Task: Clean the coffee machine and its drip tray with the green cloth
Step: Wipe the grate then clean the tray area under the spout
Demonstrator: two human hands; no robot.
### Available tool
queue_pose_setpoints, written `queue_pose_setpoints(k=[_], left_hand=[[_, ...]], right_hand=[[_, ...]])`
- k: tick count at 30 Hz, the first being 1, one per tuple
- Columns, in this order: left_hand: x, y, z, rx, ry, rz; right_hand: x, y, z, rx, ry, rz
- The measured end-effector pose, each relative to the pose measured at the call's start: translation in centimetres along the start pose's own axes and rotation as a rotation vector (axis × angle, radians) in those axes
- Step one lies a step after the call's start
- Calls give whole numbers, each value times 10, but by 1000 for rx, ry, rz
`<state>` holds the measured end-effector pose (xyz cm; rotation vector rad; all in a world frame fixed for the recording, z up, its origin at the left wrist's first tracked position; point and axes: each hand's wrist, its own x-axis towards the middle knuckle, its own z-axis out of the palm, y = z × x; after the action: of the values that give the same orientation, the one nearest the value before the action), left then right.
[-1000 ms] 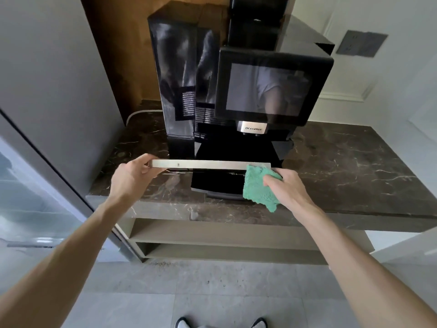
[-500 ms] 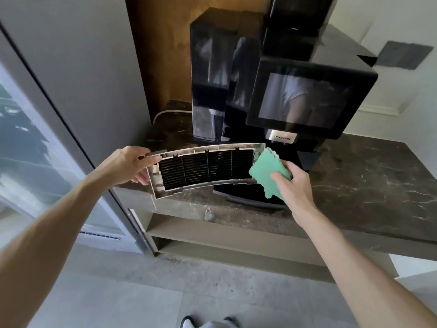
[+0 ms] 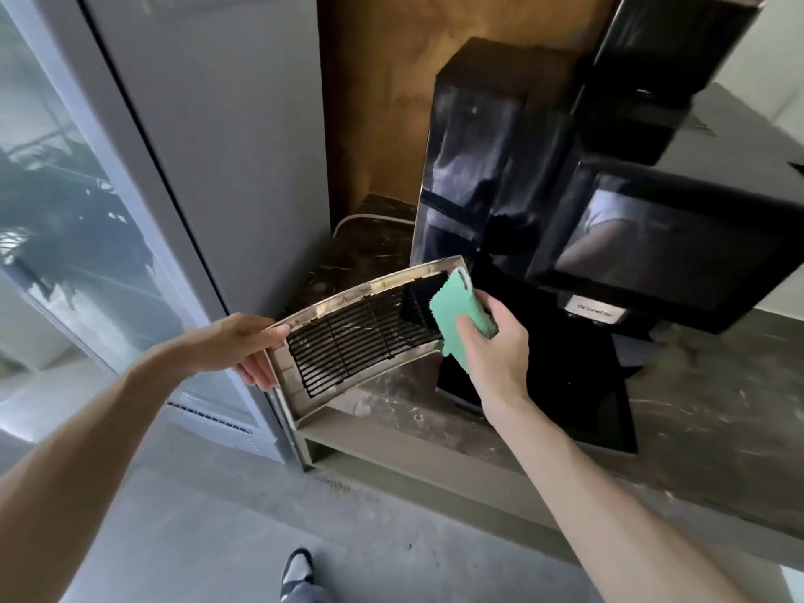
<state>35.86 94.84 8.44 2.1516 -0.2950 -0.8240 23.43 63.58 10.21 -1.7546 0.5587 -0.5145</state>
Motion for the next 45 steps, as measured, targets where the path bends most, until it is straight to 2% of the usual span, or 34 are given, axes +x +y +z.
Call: queue_pose_setpoints(k=[7,12,19,29,34,39,41,45], left_hand=[[40,-67,-42,-34,-73,-70],[70,-110,-63,-96,-115,-100],[98,-141,-55,-259,-124,-139],[122,-153,-37,-404,-157,-181],[130,-159,-32,-429,-136,-223],[136,-155,-26,-405,-16,-230],[136,-156,-20,-392,55,-226],[132,-163,-6,-512,95,-270]], right_hand=[[13,-1,94,-83,-30,16],[22,12,162,-161,-4,128],[34,37,203,-340,69,230],[81,64,226,-605,56,178],[98,82,236,-781,-17,68],[116,101,248,-877,51,-108],[123,110,251,-909,-9,-123],[121,128,256,-901,-277,-58]])
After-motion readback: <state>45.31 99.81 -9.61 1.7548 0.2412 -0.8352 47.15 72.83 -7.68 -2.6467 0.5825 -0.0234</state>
